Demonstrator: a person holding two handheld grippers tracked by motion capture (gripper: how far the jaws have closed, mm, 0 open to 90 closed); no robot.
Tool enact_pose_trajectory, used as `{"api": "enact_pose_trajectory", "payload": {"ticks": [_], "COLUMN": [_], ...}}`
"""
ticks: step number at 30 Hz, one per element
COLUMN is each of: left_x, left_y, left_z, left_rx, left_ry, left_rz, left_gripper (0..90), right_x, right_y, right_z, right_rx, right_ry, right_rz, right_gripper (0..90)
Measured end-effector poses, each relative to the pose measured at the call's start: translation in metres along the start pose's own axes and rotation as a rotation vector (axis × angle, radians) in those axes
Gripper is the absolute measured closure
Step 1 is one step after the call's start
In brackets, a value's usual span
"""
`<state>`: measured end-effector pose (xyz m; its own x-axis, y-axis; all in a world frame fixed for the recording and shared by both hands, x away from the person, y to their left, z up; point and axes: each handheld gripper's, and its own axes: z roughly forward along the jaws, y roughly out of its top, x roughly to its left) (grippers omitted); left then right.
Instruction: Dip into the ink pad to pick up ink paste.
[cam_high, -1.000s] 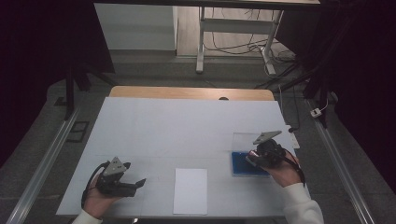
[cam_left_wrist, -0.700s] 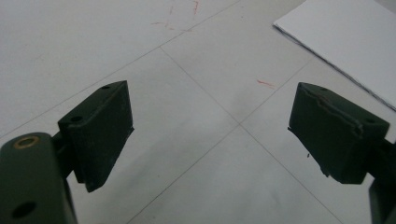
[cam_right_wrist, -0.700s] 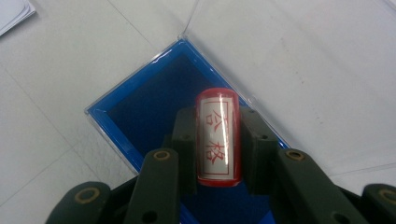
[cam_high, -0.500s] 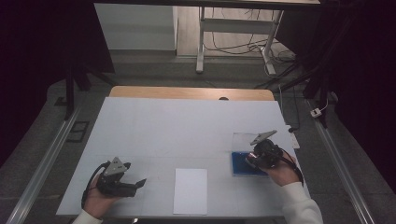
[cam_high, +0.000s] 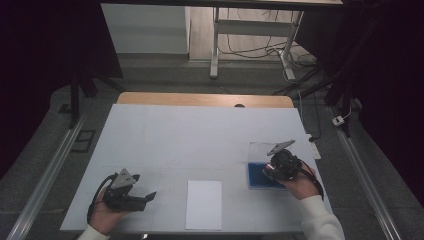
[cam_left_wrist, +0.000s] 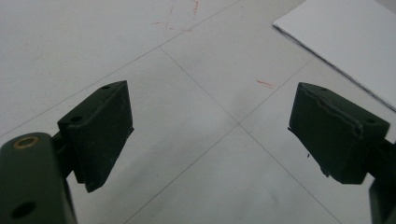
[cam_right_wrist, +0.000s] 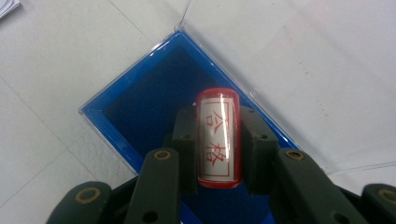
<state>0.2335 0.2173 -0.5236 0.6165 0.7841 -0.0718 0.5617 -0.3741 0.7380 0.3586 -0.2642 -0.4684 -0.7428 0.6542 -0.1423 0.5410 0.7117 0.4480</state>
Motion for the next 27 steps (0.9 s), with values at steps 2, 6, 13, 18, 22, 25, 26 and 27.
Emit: {"api": "enact_pose_trajectory", "payload": {"ticks": [2,6,13,18,22,25,26,27], "left_x": [0.0,0.0,0.002,0.003,0.003,0.002,0.002,0.002], "left_y": [0.0,0.0,0.0,0.0,0.0,0.0,0.0,0.0], "left_z": [0.0,0.0,-0.001,0.001,0.001,0.0,0.0,-0.001], "left_rx": [0.0,-0.002,-0.002,0.004,0.003,-0.001,-0.002,-0.003], "left_ry": [0.0,-0.001,0.002,0.006,0.007,0.006,0.006,0.005], "left_rz": [0.001,0.002,-0.002,0.003,0.004,0.002,0.002,0.001], "left_gripper": [13.4,13.4,13.5,13.5,13.5,13.5,13.5,13.5], "right_x": [0.0,0.0,-0.002,-0.007,-0.007,-0.007,-0.007,-0.007], "right_y": [-0.001,-0.001,-0.001,-0.002,-0.001,-0.001,-0.002,-0.002], "right_z": [0.0,0.0,-0.006,-0.024,-0.044,-0.049,-0.049,-0.049], "right_rx": [-0.012,-0.014,-0.027,-0.138,-0.214,-0.229,-0.232,-0.234], "right_ry": [-0.004,-0.006,0.005,0.03,0.045,0.049,0.052,0.056], "right_rz": [-0.008,-0.014,-0.017,0.007,0.031,0.043,0.046,0.049], "right_gripper": [70.8,70.8,70.3,70.3,70.3,70.3,70.3,70.2]}}
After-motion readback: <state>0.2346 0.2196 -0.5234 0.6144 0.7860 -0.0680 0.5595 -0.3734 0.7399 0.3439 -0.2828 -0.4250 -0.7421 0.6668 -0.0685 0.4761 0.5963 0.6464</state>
